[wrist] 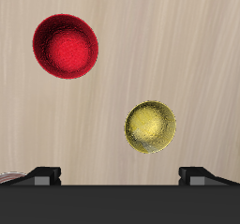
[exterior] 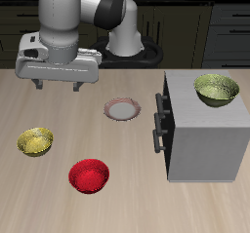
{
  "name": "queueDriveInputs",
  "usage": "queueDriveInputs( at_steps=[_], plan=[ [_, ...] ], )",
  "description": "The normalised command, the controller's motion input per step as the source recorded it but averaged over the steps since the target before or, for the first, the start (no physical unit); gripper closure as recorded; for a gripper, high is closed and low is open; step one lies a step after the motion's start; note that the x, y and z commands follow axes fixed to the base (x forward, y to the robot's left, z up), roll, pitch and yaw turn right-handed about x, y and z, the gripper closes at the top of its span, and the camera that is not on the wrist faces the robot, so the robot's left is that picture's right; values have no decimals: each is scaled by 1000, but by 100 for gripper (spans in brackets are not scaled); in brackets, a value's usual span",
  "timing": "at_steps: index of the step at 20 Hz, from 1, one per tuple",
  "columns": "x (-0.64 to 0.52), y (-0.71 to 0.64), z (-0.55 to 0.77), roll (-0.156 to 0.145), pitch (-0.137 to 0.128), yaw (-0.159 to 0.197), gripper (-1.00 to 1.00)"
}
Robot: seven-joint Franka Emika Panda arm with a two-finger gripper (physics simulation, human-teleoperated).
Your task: Place the yellow bowl on the plate
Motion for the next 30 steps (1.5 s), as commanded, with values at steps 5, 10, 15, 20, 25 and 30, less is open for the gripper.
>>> queueDriveInputs(
  at_steps=[5,10,15,20,25,30],
  plan=[
    [-80,-129,-170,-4,-1,-1,-100],
    [-37,-112,-193,-3,8,2,-100],
    [36,-77,-187,-5,12,3,-100],
    [14,1,-106,7,-9,7,-100],
    [-11,-42,-261,-5,21,-7,-100],
    [19,-43,-200,-11,20,-5,-100]
  ],
)
